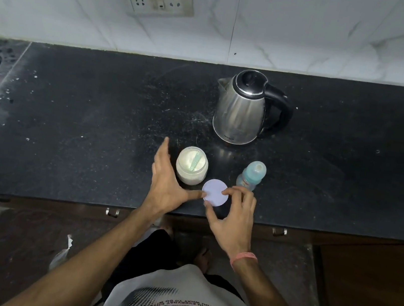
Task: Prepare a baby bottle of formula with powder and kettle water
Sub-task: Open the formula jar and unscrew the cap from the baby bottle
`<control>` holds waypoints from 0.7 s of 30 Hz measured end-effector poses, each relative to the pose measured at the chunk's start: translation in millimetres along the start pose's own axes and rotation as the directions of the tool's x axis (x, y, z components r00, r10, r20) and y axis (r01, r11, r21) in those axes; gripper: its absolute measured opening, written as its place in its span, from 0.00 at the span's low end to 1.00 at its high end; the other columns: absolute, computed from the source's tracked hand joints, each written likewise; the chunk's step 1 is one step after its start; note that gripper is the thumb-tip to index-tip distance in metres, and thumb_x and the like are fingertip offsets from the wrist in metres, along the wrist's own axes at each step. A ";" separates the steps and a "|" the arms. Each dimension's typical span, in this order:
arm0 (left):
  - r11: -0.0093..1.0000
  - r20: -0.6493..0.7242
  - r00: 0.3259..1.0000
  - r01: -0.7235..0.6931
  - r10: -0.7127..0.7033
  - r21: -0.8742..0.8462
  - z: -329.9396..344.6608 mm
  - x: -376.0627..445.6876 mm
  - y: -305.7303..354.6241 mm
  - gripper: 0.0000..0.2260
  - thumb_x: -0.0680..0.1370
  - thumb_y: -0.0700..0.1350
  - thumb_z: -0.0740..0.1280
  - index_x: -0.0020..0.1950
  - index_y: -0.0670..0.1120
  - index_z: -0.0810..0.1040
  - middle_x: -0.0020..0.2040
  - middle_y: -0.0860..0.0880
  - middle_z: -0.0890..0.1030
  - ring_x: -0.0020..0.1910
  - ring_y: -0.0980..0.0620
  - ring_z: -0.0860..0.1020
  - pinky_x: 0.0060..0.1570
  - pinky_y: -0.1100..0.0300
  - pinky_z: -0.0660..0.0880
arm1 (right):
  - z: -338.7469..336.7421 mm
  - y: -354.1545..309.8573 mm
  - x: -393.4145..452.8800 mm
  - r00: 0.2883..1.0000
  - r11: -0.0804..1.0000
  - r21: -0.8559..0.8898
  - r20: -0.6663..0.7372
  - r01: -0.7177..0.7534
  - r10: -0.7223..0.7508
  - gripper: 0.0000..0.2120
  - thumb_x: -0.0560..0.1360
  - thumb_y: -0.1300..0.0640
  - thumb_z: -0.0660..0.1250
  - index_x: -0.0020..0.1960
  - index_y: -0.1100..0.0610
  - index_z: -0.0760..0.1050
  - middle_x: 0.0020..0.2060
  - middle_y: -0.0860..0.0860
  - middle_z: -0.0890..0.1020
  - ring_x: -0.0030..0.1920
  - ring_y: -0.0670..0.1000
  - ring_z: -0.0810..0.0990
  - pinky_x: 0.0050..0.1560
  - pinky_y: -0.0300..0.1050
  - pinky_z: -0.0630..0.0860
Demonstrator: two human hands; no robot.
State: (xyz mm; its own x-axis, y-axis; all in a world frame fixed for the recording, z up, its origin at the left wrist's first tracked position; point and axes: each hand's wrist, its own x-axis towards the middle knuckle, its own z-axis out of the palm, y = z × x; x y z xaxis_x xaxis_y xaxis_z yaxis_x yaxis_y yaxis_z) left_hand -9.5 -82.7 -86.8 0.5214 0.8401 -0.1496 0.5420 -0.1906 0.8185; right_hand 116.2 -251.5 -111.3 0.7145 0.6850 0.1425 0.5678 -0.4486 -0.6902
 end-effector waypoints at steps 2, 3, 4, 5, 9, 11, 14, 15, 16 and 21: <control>0.998 -0.077 0.995 -0.069 0.069 0.002 -5.3 -15.5 9.8 0.76 0.58 0.64 0.93 0.93 0.56 0.46 0.89 0.59 0.52 0.85 0.44 0.63 0.83 0.43 0.67 | -10.2 0.0 -2.2 0.998 0.999 0.034 -0.059 -0.005 0.007 0.19 0.74 0.47 0.81 0.58 0.53 0.77 0.59 0.48 0.74 0.61 0.51 0.73 0.58 0.56 0.79; 0.992 -0.130 0.983 -0.126 0.127 0.011 -7.0 -23.7 14.5 0.72 0.60 0.62 0.93 0.92 0.54 0.51 0.88 0.56 0.56 0.82 0.45 0.66 0.80 0.47 0.70 | -15.6 0.3 -1.8 0.996 0.999 0.047 -0.086 -0.003 0.007 0.18 0.74 0.49 0.81 0.57 0.53 0.78 0.58 0.48 0.74 0.60 0.52 0.74 0.57 0.56 0.79; 0.982 -0.184 0.965 -0.187 0.187 0.018 -7.5 -32.4 21.9 0.65 0.62 0.59 0.93 0.90 0.52 0.58 0.85 0.54 0.61 0.79 0.45 0.69 0.76 0.51 0.73 | -21.5 0.5 -0.1 0.993 0.998 0.061 -0.114 -0.004 0.011 0.17 0.75 0.51 0.81 0.56 0.54 0.77 0.57 0.48 0.74 0.59 0.52 0.74 0.56 0.57 0.79; 0.972 -0.239 0.943 -0.235 0.231 0.012 -5.4 -41.0 30.3 0.57 0.65 0.55 0.93 0.86 0.51 0.65 0.81 0.53 0.66 0.75 0.46 0.71 0.71 0.54 0.75 | -27.8 0.1 2.5 0.989 0.997 0.079 -0.144 -0.007 0.018 0.16 0.75 0.53 0.81 0.56 0.54 0.77 0.56 0.48 0.74 0.59 0.52 0.75 0.54 0.57 0.80; 0.937 -0.239 0.933 -0.312 0.270 -0.158 21.1 -65.9 69.3 0.25 0.74 0.39 0.85 0.65 0.50 0.78 0.61 0.56 0.78 0.52 0.49 0.80 0.51 0.56 0.80 | -51.9 -6.0 16.8 0.965 0.993 0.122 -0.260 -0.009 0.041 0.17 0.75 0.60 0.80 0.57 0.56 0.76 0.55 0.48 0.75 0.54 0.53 0.76 0.51 0.55 0.79; 0.928 -0.147 0.946 -0.316 0.290 -0.198 42.9 -67.4 76.7 0.17 0.76 0.35 0.80 0.57 0.52 0.80 0.54 0.57 0.82 0.46 0.48 0.82 0.46 0.52 0.80 | -63.0 -9.1 26.5 0.967 0.990 0.137 -0.250 -0.017 0.051 0.18 0.76 0.60 0.78 0.61 0.55 0.75 0.57 0.48 0.74 0.52 0.51 0.76 0.49 0.53 0.79; 0.941 -0.034 0.960 -0.278 0.277 -0.194 74.6 -56.2 82.8 0.17 0.76 0.36 0.79 0.60 0.52 0.81 0.56 0.59 0.82 0.50 0.50 0.84 0.47 0.51 0.82 | -79.3 -10.1 43.8 0.980 0.989 0.144 -0.192 -0.029 0.057 0.20 0.78 0.58 0.75 0.67 0.51 0.73 0.63 0.45 0.72 0.49 0.45 0.78 0.48 0.52 0.82; 0.946 -0.003 0.963 -0.264 0.268 -0.186 82.1 -49.8 86.6 0.19 0.76 0.39 0.80 0.63 0.52 0.80 0.58 0.60 0.81 0.53 0.52 0.84 0.47 0.53 0.82 | -83.5 -9.5 49.9 0.985 0.989 0.140 -0.160 -0.041 0.063 0.22 0.78 0.56 0.75 0.69 0.50 0.73 0.65 0.44 0.71 0.50 0.45 0.79 0.48 0.51 0.82; 0.950 0.020 0.964 -0.257 0.265 -0.176 87.2 -42.6 87.4 0.22 0.76 0.41 0.81 0.67 0.52 0.79 0.61 0.60 0.79 0.55 0.55 0.83 0.49 0.56 0.82 | -83.9 -9.5 54.9 0.991 0.990 0.133 -0.115 -0.056 0.072 0.24 0.77 0.54 0.76 0.70 0.48 0.73 0.66 0.43 0.71 0.52 0.44 0.80 0.50 0.51 0.83; 0.950 0.006 0.953 -0.303 0.304 -0.077 108.4 -8.7 91.4 0.27 0.78 0.50 0.81 0.73 0.48 0.75 0.67 0.54 0.77 0.65 0.51 0.79 0.63 0.54 0.79 | -82.4 -6.2 74.5 0.994 0.994 0.023 0.013 -0.109 0.109 0.30 0.72 0.49 0.79 0.70 0.43 0.72 0.64 0.42 0.74 0.62 0.47 0.79 0.58 0.54 0.83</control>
State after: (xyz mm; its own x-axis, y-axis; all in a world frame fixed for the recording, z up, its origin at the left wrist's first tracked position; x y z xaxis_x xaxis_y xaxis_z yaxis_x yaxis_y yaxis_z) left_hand 106.9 -162.5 -70.8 0.6654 0.7393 0.1032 0.3059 -0.3961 0.8657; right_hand 199.7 -245.0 -37.9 0.7669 0.6392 0.0576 0.4768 -0.5073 -0.7179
